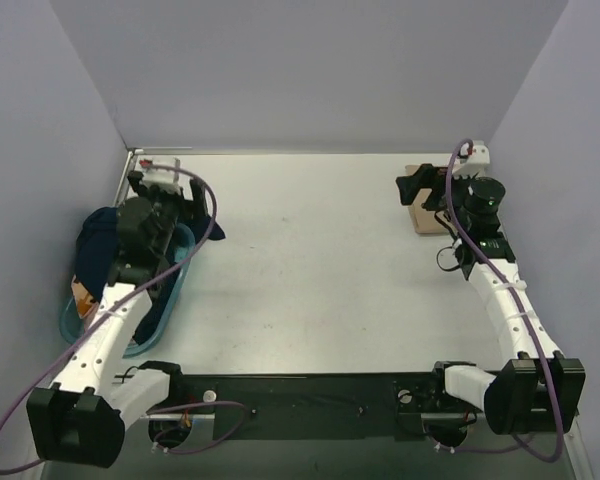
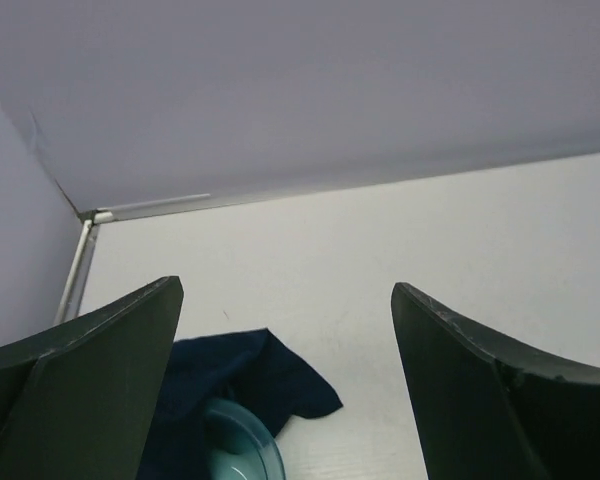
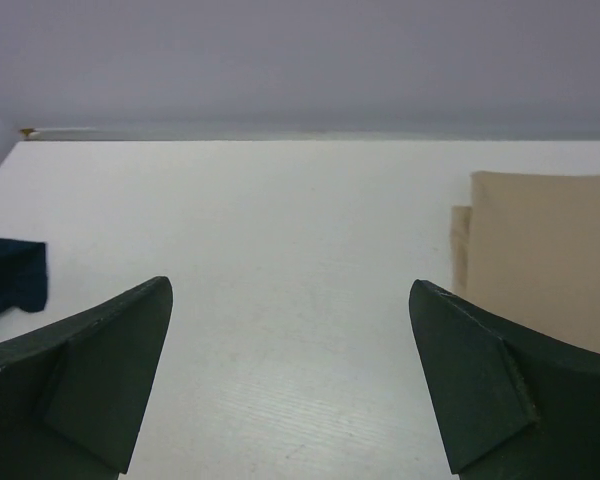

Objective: Fold and stack the t-shirts

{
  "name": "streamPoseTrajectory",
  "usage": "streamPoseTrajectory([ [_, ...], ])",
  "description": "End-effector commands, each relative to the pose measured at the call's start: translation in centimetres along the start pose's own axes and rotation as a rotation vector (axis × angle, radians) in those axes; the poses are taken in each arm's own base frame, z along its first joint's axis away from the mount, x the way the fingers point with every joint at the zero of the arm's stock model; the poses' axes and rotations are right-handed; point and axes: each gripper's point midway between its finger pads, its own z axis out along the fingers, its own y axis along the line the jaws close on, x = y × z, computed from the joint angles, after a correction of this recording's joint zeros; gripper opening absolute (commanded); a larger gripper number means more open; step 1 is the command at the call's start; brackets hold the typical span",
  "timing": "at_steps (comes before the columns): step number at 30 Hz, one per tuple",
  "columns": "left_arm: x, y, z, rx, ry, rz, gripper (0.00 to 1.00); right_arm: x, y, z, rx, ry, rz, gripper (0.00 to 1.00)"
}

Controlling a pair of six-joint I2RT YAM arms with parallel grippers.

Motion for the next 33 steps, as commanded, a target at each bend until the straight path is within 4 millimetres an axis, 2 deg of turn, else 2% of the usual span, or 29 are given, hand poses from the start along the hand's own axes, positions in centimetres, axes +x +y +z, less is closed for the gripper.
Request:
streamPoseTrajectory([
  [1,1.2,2.3,-1.4,-0.147,0.403,-0.044,0.97,-0.6,6.2,0.6,-0.243,0.101,0.02,1.0],
  [2,2.3,3.0,-1.2,-0.179,0.481,-0.047,0.97,-0.2,7.3,0.9,-0.291,0.125,0.021,1.0],
  [3,1.8,3.6,-1.8,-0.183,0.539,-0.044,0.97,-0.4,8.0,0.9,-0.313,0.134,0.016,1.0],
  [4,3.1,3.1,-1.4,-0.134,0.619,-0.052,0.97,-0.1,8.8,1.1,-0.34,0.149,0.014,1.0],
  [5,2.8,3.9,-2.3,-0.149,0.687,-0.068,0.97,0.1,9.0,1.2,-0.348,0.158,0.008,1.0],
  [6,4.2,4.2,-1.7,-0.149,0.757,-0.092,0.97,0.4,9.5,1.3,-0.358,0.165,0.006,1.0],
  [7,3.8,6.4,-2.4,-0.201,0.803,-0.139,0.93,0.8,9.6,1.4,-0.362,0.173,0.006,1.0],
  [8,5.6,6.6,-1.8,-0.165,0.875,-0.181,0.87,1.1,10.0,1.4,-0.371,0.182,0.004,1.0],
  [9,5.5,8.8,-2.1,-0.19,0.904,-0.21,0.78,1.4,10.1,1.3,-0.375,0.186,0.0,1.0],
  [10,6.8,9.5,-1.7,-0.162,0.951,-0.215,0.71,1.7,10.5,1.1,-0.388,0.188,-0.016,1.0],
  [11,6.8,11.5,-1.8,-0.183,0.967,-0.194,0.6,1.8,10.5,1.0,-0.382,0.186,-0.026,1.0],
  [12,7.9,12.7,-1.6,-0.191,1.01,-0.159,0.59,2.1,10.9,0.9,-0.392,0.185,-0.043,1.0],
  [14,9.1,13.9,-1.5,-0.131,1.081,-0.039,0.58,2.7,11.4,0.6,-0.402,0.195,-0.067,1.0],
  [17,9.1,13.8,-0.3,-0.014,1.059,0.048,0.67,3.4,11.9,0.3,-0.409,0.219,-0.096,1.0],
  [20,9.5,14.7,1.5,-0.061,1.039,0.029,0.75,4.2,12.1,0.2,-0.411,0.244,-0.107,1.0],
  [22,11.1,15.5,2.2,-0.129,1.092,-0.017,0.76,4.4,12.1,0.2,-0.409,0.258,-0.11,1.0],
  [24,12.2,15.6,2.4,-0.149,1.139,-0.065,0.85,4.5,11.9,0.3,-0.401,0.272,-0.111,1.0],
  [29,14.4,14.6,3.2,-0.123,1.18,-0.107,0.86,4.8,11.8,0.8,-0.377,0.295,-0.092,0.98],
  [31,15.4,14.7,3.1,-0.133,1.209,-0.105,0.84,4.8,12.0,1.0,-0.374,0.3,-0.069,0.97],
  [33,16.0,15.6,3.0,-0.175,1.223,-0.098,0.78,4.7,12.4,1.1,-0.373,0.303,-0.048,0.96],
])
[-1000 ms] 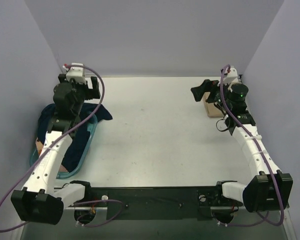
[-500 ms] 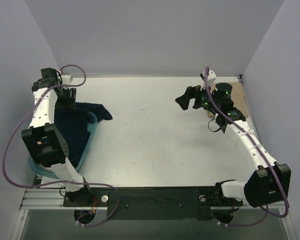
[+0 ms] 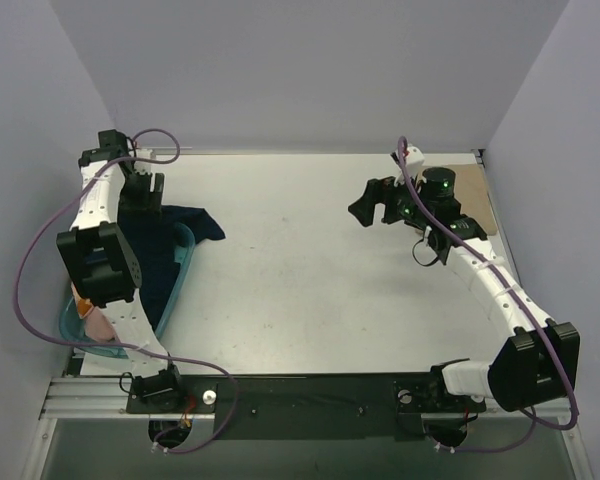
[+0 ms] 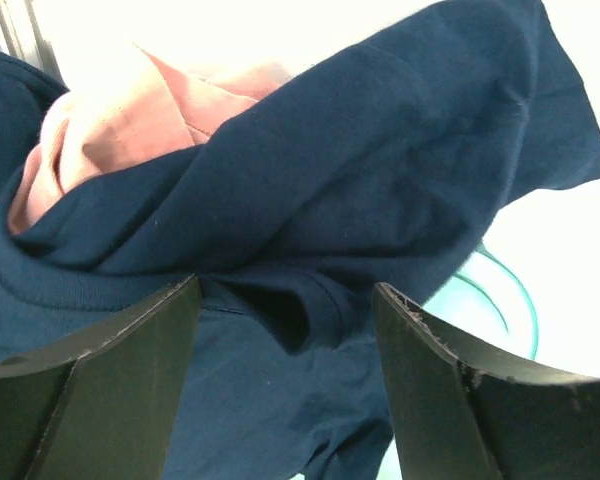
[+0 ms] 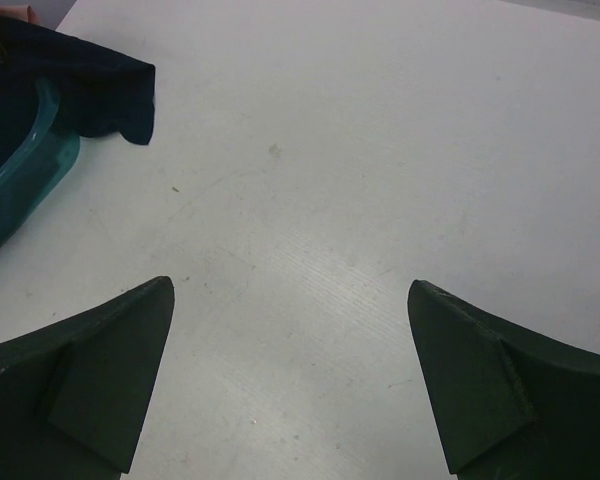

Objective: Fold and stack the t-shirts

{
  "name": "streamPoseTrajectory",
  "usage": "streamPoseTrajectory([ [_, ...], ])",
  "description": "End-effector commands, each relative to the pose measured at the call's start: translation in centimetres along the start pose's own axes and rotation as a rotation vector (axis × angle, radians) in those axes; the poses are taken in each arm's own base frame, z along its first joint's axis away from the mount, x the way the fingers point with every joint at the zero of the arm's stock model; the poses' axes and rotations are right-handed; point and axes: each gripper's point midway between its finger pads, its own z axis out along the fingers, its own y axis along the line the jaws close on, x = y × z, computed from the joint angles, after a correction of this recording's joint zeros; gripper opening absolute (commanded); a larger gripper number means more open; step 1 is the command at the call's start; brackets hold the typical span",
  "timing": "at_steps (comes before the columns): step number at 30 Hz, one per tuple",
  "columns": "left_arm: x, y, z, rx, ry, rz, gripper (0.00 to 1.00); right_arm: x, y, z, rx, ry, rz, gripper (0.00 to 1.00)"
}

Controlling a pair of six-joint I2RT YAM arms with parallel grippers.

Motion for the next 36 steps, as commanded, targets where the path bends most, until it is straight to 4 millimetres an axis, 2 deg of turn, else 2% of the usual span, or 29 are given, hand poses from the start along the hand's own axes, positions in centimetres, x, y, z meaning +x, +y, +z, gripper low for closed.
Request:
streamPoseTrajectory([
  [1,-0.6,1.0,0.1,-0.049,0.003,-0.032,0.62,-2.2,0.8,0.5,-0.007,-0.041,0.025,0.96],
  [2,-0.8,1.0,0.2,-0.05,-0.005,-0.031,0.51,-2.1,1.1,0.6,-0.009,-0.039,0.034,0.96],
  [3,-1.3,1.1,0.1,-0.053,-0.026,-0.027,0.2,-2.2,1.1,0.6,-0.008,-0.041,0.035,0.96],
  [5,-2.2,1.2,-0.6,-0.06,-0.063,-0.02,0.03,-2.1,1.6,0.6,-0.015,-0.038,0.033,0.96],
  [8,-2.5,0.4,-2.4,-0.016,-0.087,-0.038,0.0,-2.1,1.7,0.2,-0.001,-0.026,0.024,0.96],
  [11,-4.2,-0.6,-5.6,0.022,-0.182,-0.061,0.0,-2.8,1.9,-0.3,0.003,-0.047,0.013,0.96],
  [12,-5.4,-0.9,-7.9,0.029,-0.258,-0.059,0.0,-3.0,2.0,-0.4,-0.001,-0.054,0.01,0.96],
  [13,-6.3,-1.9,-9.1,0.067,-0.308,-0.049,0.0,-3.2,2.2,-0.5,-0.003,-0.06,0.006,0.96],
  [14,-7.6,-2.3,-12.1,0.071,-0.401,-0.033,0.0,-3.3,2.2,-0.6,-0.003,-0.06,0.006,0.96],
  [15,-8.5,-3.4,-13.6,0.097,-0.452,-0.018,0.0,-3.9,2.5,-0.8,-0.011,-0.072,0.001,0.96],
  [16,-9.8,-4.4,-16.9,0.106,-0.546,0.011,0.0,-4.0,2.8,-0.9,-0.02,-0.069,0.003,0.96],
  [17,-10.5,-5.9,-18.8,0.148,-0.6,0.053,0.0,-4.9,3.2,-1.2,-0.03,-0.086,-0.003,0.96],
  [18,-11.4,-7.3,-22.3,0.161,-0.691,0.101,0.0,-5.6,3.6,-1.4,-0.039,-0.095,-0.007,0.96],
  [19,-11.8,-8.8,-24.0,0.198,-0.734,0.141,0.0,-6.0,4.0,-1.6,-0.051,-0.1,-0.009,0.96],
  [20,-12.3,-10.8,-27.3,0.224,-0.815,0.203,0.0,-6.8,4.4,-2.0,-0.06,-0.113,-0.011,0.96],
  [21,-12.3,-12.2,-29.1,0.264,-0.855,0.242,0.0,-7.3,4.7,-2.3,-0.067,-0.123,-0.011,0.96],
  [22,-12.5,-13.9,-31.9,0.289,-0.923,0.291,0.0,-8.1,5.1,-2.7,-0.074,-0.134,-0.003,0.96],
  [23,-12.3,-15.9,-33.2,0.329,-0.954,0.33,0.0,-8.6,5.5,-3.1,-0.085,-0.145,0.005,0.96],
  [25,-11.6,-20.4,-37.6,0.417,-1.047,0.42,0.0,-10.1,6.6,-4.1,-0.116,-0.177,0.004,0.96],
  [26,-11.3,-21.5,-38.3,0.437,-1.059,0.439,0.0,-10.6,7.2,-4.7,-0.136,-0.191,0.001,0.96],
  [27,-10.5,-24.1,-39.7,0.49,-1.083,0.484,0.0,-11.0,7.6,-5.1,-0.147,-0.201,0.005,0.96],
  [28,-10.1,-25.4,-40.4,0.514,-1.096,0.51,0.0,-11.3,8.1,-5.7,-0.162,-0.213,0.006,0.96],
  [29,-9.3,-27.7,-41.3,0.564,-1.109,0.554,0.0,-11.7,8.3,-6.0,-0.168,-0.221,0.011,0.96],
  [31,-8.4,-30.8,-42.7,0.634,-1.134,0.597,0.0,-11.2,9.1,-7.1,-0.19,-0.2,0.023,0.96],
  [32,-8.3,-32.3,-42.3,0.665,-1.122,0.615,0.0,-11.2,9.3,-7.6,-0.194,-0.201,0.025,0.96],
  [33,-7.6,-33.9,-43.2,0.71,-1.136,0.637,0.0,-10.9,9.5,-8.0,-0.198,-0.191,0.028,0.96],
  [35,-6.9,-36.5,-42.5,0.777,-1.106,0.662,0.0,-10.5,9.6,-8.9,-0.186,-0.178,0.036,0.97],
  [36,-6.8,-37.9,-41.5,0.812,-1.071,0.672,0.0,-9.9,9.6,-9.5,-0.176,-0.161,0.041,0.97],
])
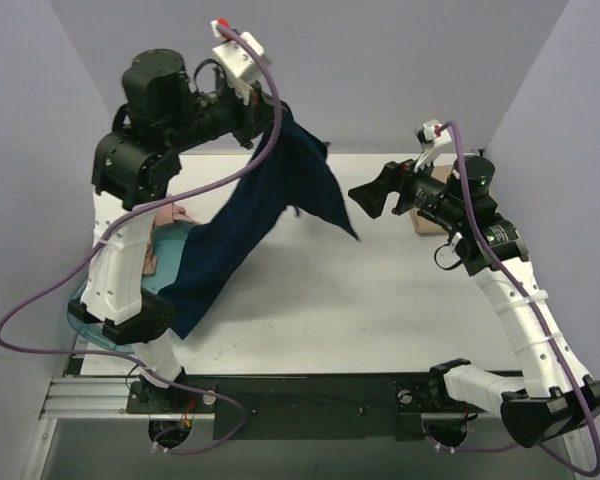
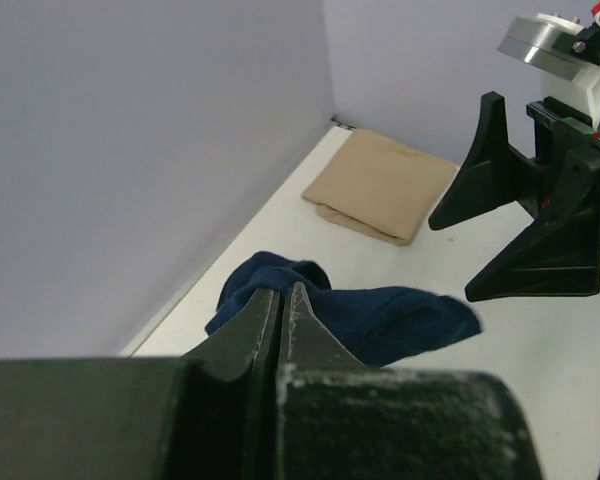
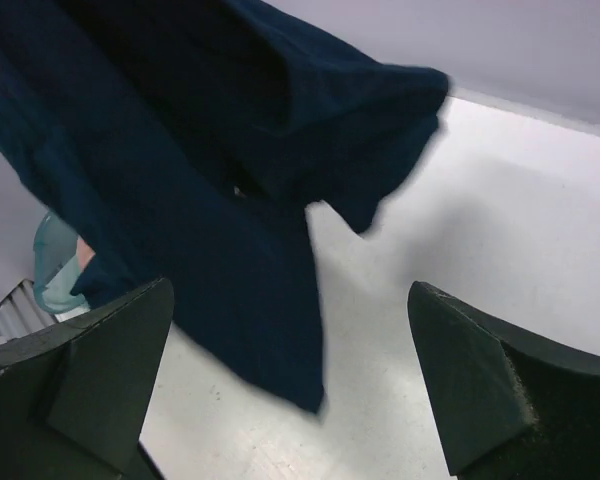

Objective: Fold and stack the t-shirts

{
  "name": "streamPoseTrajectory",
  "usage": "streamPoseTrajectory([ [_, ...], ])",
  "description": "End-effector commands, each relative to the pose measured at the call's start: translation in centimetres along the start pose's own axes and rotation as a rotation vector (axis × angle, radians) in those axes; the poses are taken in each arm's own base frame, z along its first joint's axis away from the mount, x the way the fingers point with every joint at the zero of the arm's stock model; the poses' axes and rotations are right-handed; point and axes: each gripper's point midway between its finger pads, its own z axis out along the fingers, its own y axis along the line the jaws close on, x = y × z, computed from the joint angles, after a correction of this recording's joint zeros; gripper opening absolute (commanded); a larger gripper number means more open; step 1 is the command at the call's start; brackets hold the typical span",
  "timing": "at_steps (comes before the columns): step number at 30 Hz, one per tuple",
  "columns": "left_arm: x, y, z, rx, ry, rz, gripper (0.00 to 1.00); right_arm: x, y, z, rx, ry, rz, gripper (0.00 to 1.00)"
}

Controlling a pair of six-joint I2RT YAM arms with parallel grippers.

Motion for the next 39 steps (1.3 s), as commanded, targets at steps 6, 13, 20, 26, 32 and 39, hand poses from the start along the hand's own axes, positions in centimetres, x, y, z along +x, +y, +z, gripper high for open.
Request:
streamPoseTrajectory([
  [6,9.9,-5.8,12.4,0.278,0.16,-0.216,0.0,4.6,-1.2,-5.4,0.17,0.162,0.083,0.96],
  [13,20.8,-10.4,19.5,0.377,0.307,-0.179,0.01,15.1,-7.6,-8.9,0.549,0.482,0.192,0.85],
  [20,24.7,-9.9,18.9,0.371,0.417,-0.131,0.88,25.0,-9.2,-7.8,0.627,0.726,0.325,0.83],
  [26,22.5,-5.7,11.0,0.338,0.455,-0.117,0.9,29.1,-9.5,-3.6,0.603,0.821,0.32,0.74],
  [32,29.3,-5.7,-2.7,0.381,0.774,-0.055,0.69,31.6,-7.6,0.3,0.517,0.902,0.304,0.69],
  [39,40.0,-9.2,-14.2,0.42,1.152,-0.075,0.63,34.1,-8.0,1.6,0.546,0.99,0.287,0.14],
])
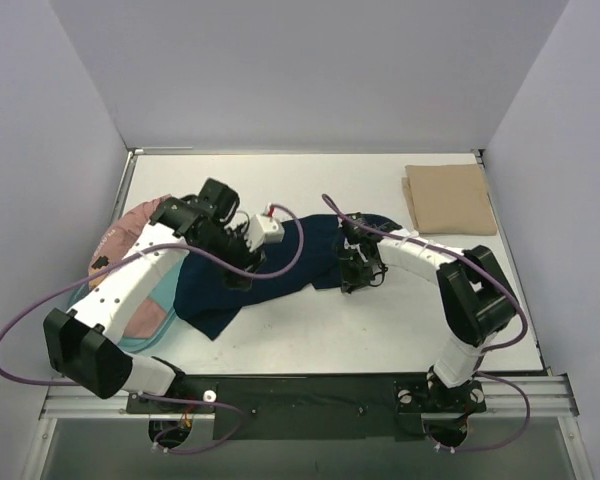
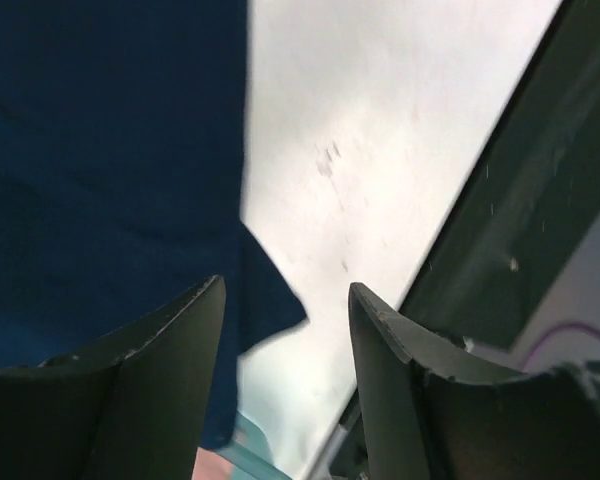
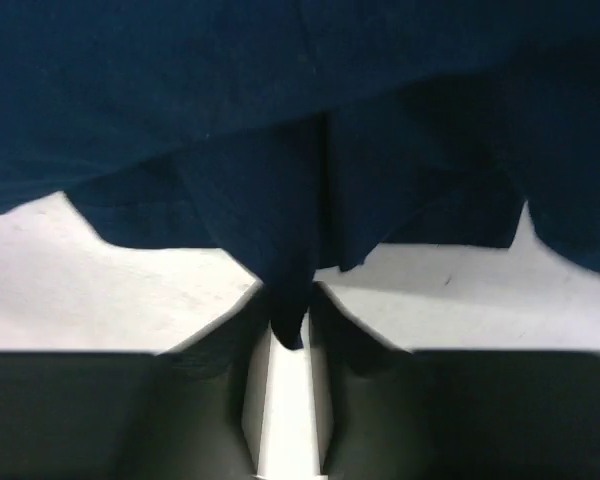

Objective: Fold and stack the t-shirts

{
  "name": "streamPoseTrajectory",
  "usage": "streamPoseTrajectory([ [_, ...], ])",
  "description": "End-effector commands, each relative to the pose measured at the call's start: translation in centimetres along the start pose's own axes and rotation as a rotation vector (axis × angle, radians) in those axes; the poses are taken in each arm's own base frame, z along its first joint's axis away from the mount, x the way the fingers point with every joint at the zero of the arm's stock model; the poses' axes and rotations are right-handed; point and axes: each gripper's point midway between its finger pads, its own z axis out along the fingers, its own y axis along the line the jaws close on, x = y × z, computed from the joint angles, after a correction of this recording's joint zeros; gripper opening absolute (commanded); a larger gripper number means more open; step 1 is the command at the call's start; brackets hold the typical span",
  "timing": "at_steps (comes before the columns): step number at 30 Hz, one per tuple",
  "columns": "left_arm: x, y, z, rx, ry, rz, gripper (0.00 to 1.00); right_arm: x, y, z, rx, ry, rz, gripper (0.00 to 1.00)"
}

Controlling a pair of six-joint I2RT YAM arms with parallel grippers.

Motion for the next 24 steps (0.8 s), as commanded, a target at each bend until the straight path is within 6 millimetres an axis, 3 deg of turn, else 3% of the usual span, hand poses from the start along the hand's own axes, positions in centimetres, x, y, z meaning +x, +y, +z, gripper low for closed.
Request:
streamPoseTrajectory([
  [1,9.5,-1.0,2.4,0.013,0.303,-0.018,0.66,-1.1,-0.5,-0.1,0.034,0.0,0.034,0.0],
  [4,12.1,0.4,3.2,-0.084,0.393,0.002,0.71,-2.3,-1.2,-2.2,0.046,-0.061,0.036,0.0],
  [9,16.6,0.5,5.3,-0.123,0.534,0.072,0.79,-6.1,-0.9,-9.1,0.02,-0.248,-0.001,0.0],
  [12,18.3,0.3,6.4,-0.128,0.572,0.1,0.83,-7.4,-0.4,-12.3,-0.004,-0.334,-0.007,0.0],
  [21,18.8,3.4,10.0,-0.288,0.543,0.113,0.85,-9.5,0.5,-18.7,-0.056,-0.487,0.004,0.0],
  [23,18.7,3.4,10.7,-0.286,0.52,0.126,0.82,-9.7,0.6,-19.7,-0.063,-0.512,0.001,0.0],
  [24,19.2,3.2,10.9,-0.279,0.531,0.132,0.76,-9.9,0.5,-20.3,-0.063,-0.527,0.005,0.0],
])
